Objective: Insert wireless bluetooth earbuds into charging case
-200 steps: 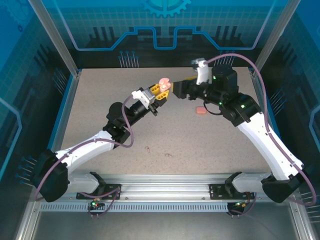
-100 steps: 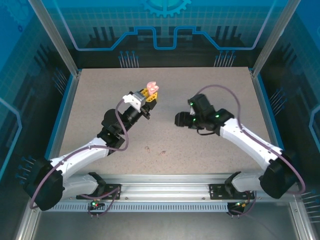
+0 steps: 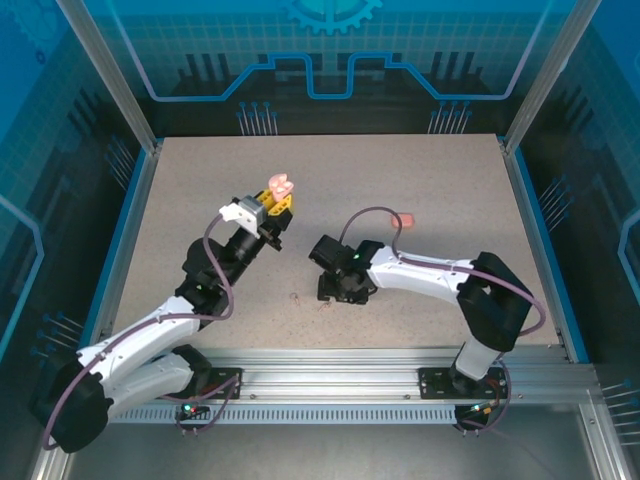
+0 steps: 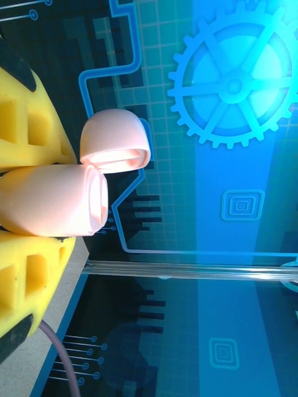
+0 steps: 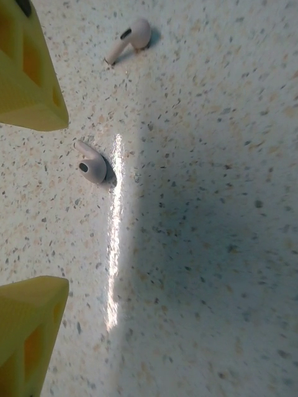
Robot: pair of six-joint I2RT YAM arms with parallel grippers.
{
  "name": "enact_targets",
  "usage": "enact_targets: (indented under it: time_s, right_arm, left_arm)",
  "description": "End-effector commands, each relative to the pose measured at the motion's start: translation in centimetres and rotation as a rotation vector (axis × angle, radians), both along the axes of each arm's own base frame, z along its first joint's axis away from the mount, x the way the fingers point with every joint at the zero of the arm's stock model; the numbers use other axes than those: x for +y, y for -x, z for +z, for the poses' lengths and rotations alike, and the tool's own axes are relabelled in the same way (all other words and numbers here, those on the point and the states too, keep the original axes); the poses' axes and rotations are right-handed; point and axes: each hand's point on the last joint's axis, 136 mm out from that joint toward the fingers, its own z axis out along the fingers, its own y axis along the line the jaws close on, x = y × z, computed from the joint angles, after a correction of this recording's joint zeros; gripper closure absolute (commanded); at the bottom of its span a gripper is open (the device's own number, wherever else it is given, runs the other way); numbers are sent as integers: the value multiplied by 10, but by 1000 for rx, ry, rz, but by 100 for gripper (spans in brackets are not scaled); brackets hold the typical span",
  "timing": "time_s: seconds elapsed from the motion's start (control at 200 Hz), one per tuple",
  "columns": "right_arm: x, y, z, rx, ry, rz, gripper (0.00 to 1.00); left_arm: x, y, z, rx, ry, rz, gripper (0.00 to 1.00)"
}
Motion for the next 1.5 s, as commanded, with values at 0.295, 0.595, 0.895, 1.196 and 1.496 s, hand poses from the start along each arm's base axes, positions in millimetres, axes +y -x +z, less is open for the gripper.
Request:
enact_targets:
  time_s: [0.295, 0.595, 0.895, 1.196, 1.496]
  right_arm:
    - [30, 10, -28, 92, 18, -100, 50]
    - [19, 3, -34, 65, 66, -106, 64]
    - [17, -3, -41, 73, 59, -48, 74]
    - [17, -18, -30, 42, 29, 246, 80]
    - [-1, -52, -10, -104, 152, 565, 79]
  left_arm:
    - [5, 4, 1, 14, 53, -16, 100]
    - [1, 4, -1, 19, 54, -34, 100]
    - [-1, 2, -3, 23, 51, -37, 100]
    - [-3, 2, -2, 22, 53, -44, 100]
    - [-4, 3, -2, 26, 64, -58, 100]
